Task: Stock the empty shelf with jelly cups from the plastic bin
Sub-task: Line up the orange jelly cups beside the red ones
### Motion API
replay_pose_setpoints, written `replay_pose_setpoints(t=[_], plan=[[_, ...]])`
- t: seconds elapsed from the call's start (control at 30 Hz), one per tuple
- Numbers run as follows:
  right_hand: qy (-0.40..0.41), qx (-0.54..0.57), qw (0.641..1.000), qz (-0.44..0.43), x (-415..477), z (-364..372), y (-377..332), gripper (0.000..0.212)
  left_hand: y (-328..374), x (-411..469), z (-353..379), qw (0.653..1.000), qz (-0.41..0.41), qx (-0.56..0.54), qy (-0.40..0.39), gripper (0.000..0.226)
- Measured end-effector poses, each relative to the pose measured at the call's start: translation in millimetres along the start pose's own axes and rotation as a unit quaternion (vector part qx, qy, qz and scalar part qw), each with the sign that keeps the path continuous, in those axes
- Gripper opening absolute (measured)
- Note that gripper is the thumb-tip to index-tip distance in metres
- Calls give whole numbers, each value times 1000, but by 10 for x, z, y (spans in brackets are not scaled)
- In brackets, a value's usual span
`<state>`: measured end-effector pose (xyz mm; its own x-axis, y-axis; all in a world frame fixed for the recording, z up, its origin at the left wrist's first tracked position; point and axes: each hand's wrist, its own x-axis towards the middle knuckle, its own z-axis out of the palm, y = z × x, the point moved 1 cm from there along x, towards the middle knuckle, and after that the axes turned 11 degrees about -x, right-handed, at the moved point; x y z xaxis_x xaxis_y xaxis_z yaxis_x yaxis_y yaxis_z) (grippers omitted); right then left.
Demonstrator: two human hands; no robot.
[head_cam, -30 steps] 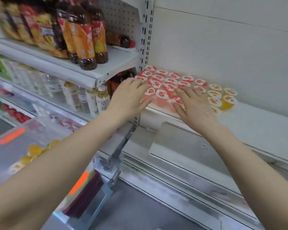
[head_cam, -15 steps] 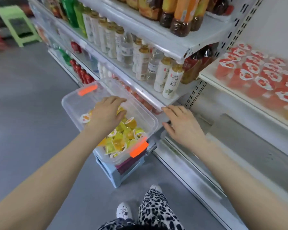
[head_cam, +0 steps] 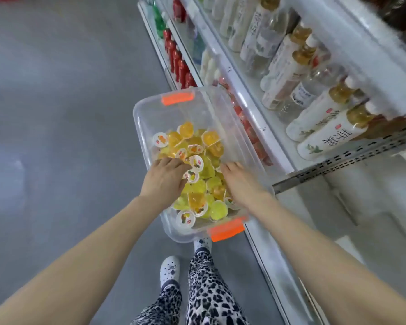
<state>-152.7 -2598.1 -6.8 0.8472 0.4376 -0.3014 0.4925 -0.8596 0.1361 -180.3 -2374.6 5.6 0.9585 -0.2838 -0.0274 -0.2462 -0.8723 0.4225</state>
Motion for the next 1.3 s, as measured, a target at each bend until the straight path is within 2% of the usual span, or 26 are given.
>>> replay_pose_setpoints(t=[0.1, 0.17, 0.4, 0.47, 0.6, 0.7, 0.83, 0.97, 1.07, 1.2, 1.3], plan=[[-88, -59, 994, 3, 343, 103, -25, 46, -41, 3, 27, 1000, -3, -5, 14, 33], [-116, -107, 988, -4, 447, 178, -35, 39, -57, 10, 33, 1000, -2, 1, 19, 32], [-86, -112, 990, 7, 493, 251, -12, 39, -60, 16, 48, 999, -1, 33, 17, 34], [-68, -99, 993, 5, 475, 195, -15, 39, -31, 19, 24, 999, -9, 38, -8, 35], [47, -79, 996, 8, 305, 71, -9, 55, 97, 70, -1, 981, -25, 138, -135, 44], [108, -39, 993, 20, 125, -84, 33, 65, 241, 154, 95, 961, -43, 156, -226, 50], [147, 32, 987, 60, -107, -253, 111, 53, 371, 212, 352, 936, -59, 152, -313, 56], [189, 112, 969, 111, -374, -367, 121, 54, 338, 214, 543, 940, -83, 131, -305, 45], [191, 149, 959, 147, -561, -389, 90, 57, 296, 226, 565, 942, -64, 142, -298, 36], [207, 195, 938, 198, -847, -464, 55, 57, 298, 175, 608, 923, -17, 196, -331, 47], [227, 217, 922, 226, -1066, -553, 71, 51, 370, 167, 565, 936, 1, 183, -302, 50]])
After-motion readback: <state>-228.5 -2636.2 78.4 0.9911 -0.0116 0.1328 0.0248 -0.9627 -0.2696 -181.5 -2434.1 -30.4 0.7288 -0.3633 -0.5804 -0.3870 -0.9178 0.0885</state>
